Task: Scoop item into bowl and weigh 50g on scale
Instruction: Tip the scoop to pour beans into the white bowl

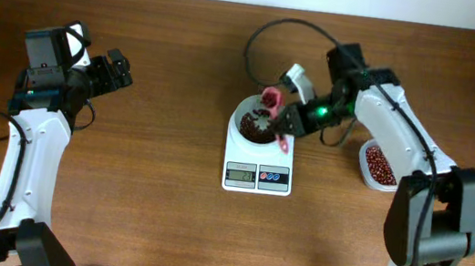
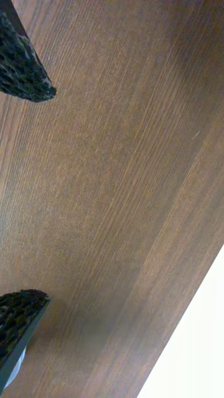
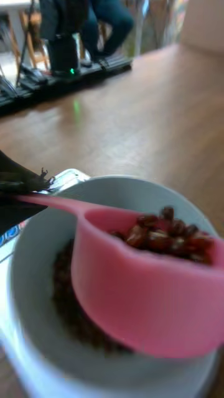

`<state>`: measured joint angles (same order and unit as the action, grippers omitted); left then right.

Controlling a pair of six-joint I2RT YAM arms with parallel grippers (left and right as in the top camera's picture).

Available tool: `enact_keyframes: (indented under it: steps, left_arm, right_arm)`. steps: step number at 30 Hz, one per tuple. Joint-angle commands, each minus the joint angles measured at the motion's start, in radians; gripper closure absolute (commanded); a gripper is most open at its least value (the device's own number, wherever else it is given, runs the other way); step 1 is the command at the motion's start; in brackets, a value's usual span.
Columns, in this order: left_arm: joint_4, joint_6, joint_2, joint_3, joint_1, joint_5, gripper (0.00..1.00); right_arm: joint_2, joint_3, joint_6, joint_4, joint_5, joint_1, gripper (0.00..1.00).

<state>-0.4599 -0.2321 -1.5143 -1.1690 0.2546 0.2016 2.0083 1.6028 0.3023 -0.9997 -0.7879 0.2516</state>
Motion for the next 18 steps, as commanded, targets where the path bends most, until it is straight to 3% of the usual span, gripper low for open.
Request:
enact_keyframes:
  steps: [1, 8, 18]
  left_arm:
    - [0.001, -0.01, -0.002, -0.014, 0.003, -0.008, 0.01]
    - [0.001, -0.009, -0.002, -0.014, 0.003, -0.008, 0.01]
    - [0.001, -0.009, -0.002, -0.014, 0.003, -0.008, 0.01]
  right_arm:
    - [-0.005, 0.159, -0.003, -0.087, 0.188, 0.006, 0.96]
    - [-0.005, 0.254, 0.068, -0.29, 0.47, 0.094, 0.96]
    - [-0.005, 0.254, 0.139, -0.336, 0.956, 0.323, 0.96]
